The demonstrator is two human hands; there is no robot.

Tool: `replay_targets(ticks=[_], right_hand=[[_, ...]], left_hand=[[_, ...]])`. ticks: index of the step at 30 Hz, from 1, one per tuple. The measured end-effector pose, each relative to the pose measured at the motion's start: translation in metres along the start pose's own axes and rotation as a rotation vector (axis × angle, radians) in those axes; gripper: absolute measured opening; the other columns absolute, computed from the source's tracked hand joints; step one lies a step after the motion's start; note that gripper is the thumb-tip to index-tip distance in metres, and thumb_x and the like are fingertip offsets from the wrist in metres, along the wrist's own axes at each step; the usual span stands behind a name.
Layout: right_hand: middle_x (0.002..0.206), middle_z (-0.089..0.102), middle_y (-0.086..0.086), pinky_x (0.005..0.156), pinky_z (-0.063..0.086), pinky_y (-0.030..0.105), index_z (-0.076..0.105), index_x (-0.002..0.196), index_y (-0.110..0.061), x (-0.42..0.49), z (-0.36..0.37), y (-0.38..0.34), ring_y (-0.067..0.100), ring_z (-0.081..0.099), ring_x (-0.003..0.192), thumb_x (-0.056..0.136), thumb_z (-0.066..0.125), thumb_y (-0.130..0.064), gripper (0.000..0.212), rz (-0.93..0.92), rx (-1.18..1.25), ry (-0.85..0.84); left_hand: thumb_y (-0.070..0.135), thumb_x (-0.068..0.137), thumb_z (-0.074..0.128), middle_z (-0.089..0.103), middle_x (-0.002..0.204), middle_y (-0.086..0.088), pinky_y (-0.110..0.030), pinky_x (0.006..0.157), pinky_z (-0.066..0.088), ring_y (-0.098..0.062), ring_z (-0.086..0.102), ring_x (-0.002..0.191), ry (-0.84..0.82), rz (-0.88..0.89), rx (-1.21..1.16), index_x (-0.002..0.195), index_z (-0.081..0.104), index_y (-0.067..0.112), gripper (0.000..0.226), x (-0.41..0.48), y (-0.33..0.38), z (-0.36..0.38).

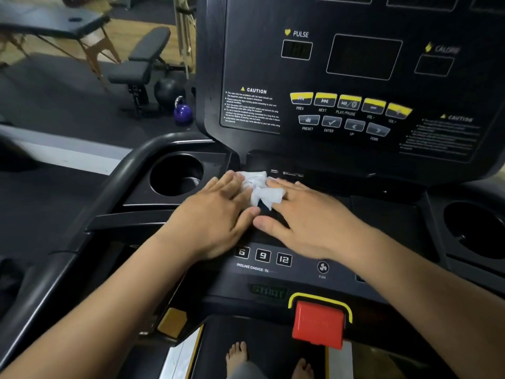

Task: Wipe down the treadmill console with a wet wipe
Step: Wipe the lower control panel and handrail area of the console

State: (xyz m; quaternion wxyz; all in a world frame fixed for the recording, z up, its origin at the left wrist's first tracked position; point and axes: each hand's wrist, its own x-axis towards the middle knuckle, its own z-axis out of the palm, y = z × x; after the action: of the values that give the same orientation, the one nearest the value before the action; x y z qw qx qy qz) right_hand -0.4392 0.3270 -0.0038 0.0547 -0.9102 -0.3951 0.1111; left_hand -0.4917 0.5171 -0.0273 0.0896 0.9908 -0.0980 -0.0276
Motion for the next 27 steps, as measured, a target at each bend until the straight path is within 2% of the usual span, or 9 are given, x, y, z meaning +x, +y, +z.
replay_targets(ticks=[3,5,8,10,15,18,21,24,27], right_hand=[[0.157,0.031,-0.01,0.114,0.029,0.034,0.034,0.149,-0.027,-0.012,-0.005,-0.009,0.009,0.017,0.148,0.09,0.016,-0.067,0.074,-0.025,0.078,0.163],[0.157,0.034,-0.005,0.114,0.031,0.035,0.045,0.142,-0.021,-0.01,-0.002,-0.015,0.01,0.016,0.148,0.091,0.017,-0.065,0.073,-0.034,0.158,0.13],[0.163,0.016,-0.003,0.118,0.022,0.032,0.053,0.136,-0.023,-0.006,0.008,-0.013,0.008,-0.004,0.15,0.088,0.014,-0.067,0.075,-0.06,0.142,-0.066],[0.164,0.003,-0.008,0.118,0.012,0.028,0.04,0.146,-0.028,-0.016,0.011,-0.007,0.005,-0.011,0.149,0.086,0.011,-0.071,0.08,-0.082,0.115,-0.126],[0.165,0.006,-0.003,0.119,-0.011,0.033,0.022,0.154,-0.027,-0.017,0.003,0.008,0.012,-0.004,0.151,0.084,0.001,-0.072,0.085,-0.093,-0.146,-0.134],[0.16,0.027,-0.003,0.119,0.01,0.028,0.043,0.146,-0.02,-0.014,-0.007,0.003,0.01,0.015,0.148,0.091,0.015,-0.061,0.074,-0.04,-0.032,0.092],[0.14,0.056,0.001,0.108,0.037,0.028,0.06,0.129,-0.012,-0.014,-0.003,-0.011,0.01,0.043,0.13,0.096,0.032,-0.047,0.056,-0.088,0.284,0.367],[0.158,0.032,0.0,0.117,0.019,0.023,0.043,0.145,-0.017,-0.006,0.01,-0.014,0.009,0.022,0.145,0.092,0.017,-0.068,0.078,-0.067,0.313,0.063],[0.164,0.005,-0.007,0.121,0.003,0.024,0.026,0.153,-0.022,-0.016,0.015,-0.009,0.003,-0.007,0.149,0.082,0.008,-0.073,0.089,-0.071,0.194,-0.11]], left_hand=[[0.047,0.097,0.022,0.04,0.154,-0.016,-0.038,0.119,0.028,-0.026,0.03,0.147,0.196,0.077,-0.021,0.147,0.042,0.004,0.069,-0.013,0.002,-0.006],[0.042,0.097,0.026,0.038,0.155,-0.016,-0.038,0.117,0.033,-0.026,0.031,0.147,0.145,0.141,-0.068,0.149,0.038,0.003,0.066,-0.012,0.006,-0.001],[0.044,0.099,0.023,0.037,0.156,-0.016,-0.039,0.119,0.032,-0.025,0.03,0.148,0.01,0.184,-0.051,0.152,0.034,0.004,0.067,-0.013,0.004,0.013],[0.049,0.101,0.021,0.04,0.155,-0.011,-0.037,0.121,0.026,-0.02,0.031,0.147,-0.022,0.204,-0.003,0.151,0.038,0.008,0.067,-0.022,0.0,0.013],[0.061,0.099,0.008,0.048,0.15,-0.007,-0.056,0.121,0.014,-0.02,0.041,0.142,-0.032,0.164,0.147,0.144,0.051,0.016,0.077,-0.019,0.0,0.002],[0.058,0.1,0.008,0.048,0.15,-0.011,-0.06,0.119,0.017,-0.025,0.043,0.141,0.006,0.14,0.16,0.141,0.054,0.017,0.074,-0.001,-0.001,-0.003],[0.047,0.1,0.026,0.058,0.14,-0.011,-0.05,0.115,0.033,-0.027,0.053,0.132,0.042,0.205,0.095,0.13,0.062,0.012,0.058,-0.002,0.0,-0.015],[0.036,0.097,0.037,0.069,0.114,-0.003,-0.043,0.093,0.052,-0.028,0.065,0.102,0.015,0.289,0.0,0.111,0.067,0.016,0.039,-0.011,0.0,-0.016],[0.036,0.1,0.037,0.071,0.106,-0.001,-0.04,0.083,0.055,-0.026,0.067,0.095,0.037,0.285,-0.038,0.104,0.069,0.016,0.038,-0.017,-0.006,-0.014]])
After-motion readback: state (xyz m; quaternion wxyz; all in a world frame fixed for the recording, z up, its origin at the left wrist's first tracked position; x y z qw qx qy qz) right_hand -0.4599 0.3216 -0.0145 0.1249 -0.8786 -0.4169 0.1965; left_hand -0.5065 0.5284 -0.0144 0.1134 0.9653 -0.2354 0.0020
